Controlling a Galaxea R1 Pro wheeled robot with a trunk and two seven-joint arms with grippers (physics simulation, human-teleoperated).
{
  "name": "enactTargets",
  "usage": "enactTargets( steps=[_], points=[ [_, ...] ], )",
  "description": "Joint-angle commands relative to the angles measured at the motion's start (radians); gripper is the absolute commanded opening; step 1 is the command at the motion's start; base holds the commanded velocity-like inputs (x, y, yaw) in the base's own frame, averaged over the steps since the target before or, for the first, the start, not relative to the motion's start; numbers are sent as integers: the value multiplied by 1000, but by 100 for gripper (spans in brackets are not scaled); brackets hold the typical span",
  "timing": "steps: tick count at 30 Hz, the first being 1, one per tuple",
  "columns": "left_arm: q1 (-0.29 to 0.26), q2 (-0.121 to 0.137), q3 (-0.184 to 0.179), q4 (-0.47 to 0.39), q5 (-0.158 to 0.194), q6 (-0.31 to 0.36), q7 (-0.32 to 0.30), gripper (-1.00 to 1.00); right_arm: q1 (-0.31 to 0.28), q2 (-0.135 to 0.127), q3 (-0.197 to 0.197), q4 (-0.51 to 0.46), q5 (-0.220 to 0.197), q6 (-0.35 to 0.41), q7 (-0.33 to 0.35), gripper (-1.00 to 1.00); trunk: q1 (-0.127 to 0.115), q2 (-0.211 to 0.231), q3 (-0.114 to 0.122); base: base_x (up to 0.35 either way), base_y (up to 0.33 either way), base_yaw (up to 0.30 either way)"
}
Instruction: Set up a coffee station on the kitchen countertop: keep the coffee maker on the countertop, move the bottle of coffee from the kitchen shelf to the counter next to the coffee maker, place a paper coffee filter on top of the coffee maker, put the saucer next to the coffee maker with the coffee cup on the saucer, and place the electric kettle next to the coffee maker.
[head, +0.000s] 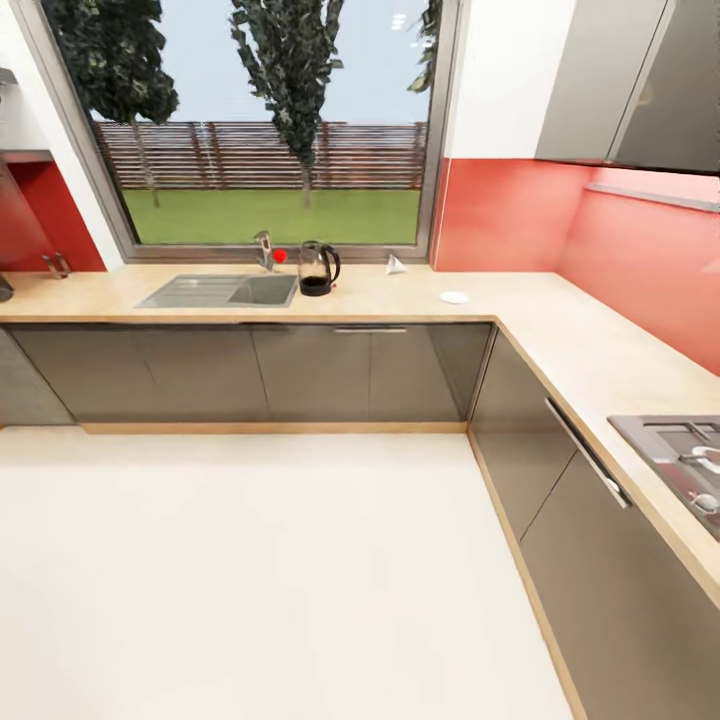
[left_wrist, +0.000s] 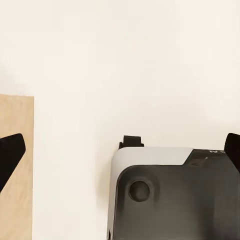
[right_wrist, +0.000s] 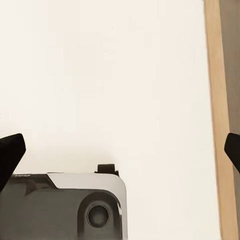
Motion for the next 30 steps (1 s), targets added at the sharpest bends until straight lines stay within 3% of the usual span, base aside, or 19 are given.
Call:
enactTargets(
  steps=[1,19,30],
  points=[
    [-1,0,0,1,6,-3,0,100,0,0,-1,0,1,-2,-1,100,1,-2,0,0,0,0],
    [-1,0,1,1,5,-3,0,100,0,0,-1,-1,1,-2,-1,100,1,-2,28,5,0,0],
    [-1,1,1,0,5,-3,0,100,0,0,-1,-1,1,-2,-1,100,1,-2,45,231,0,0]
  ],
)
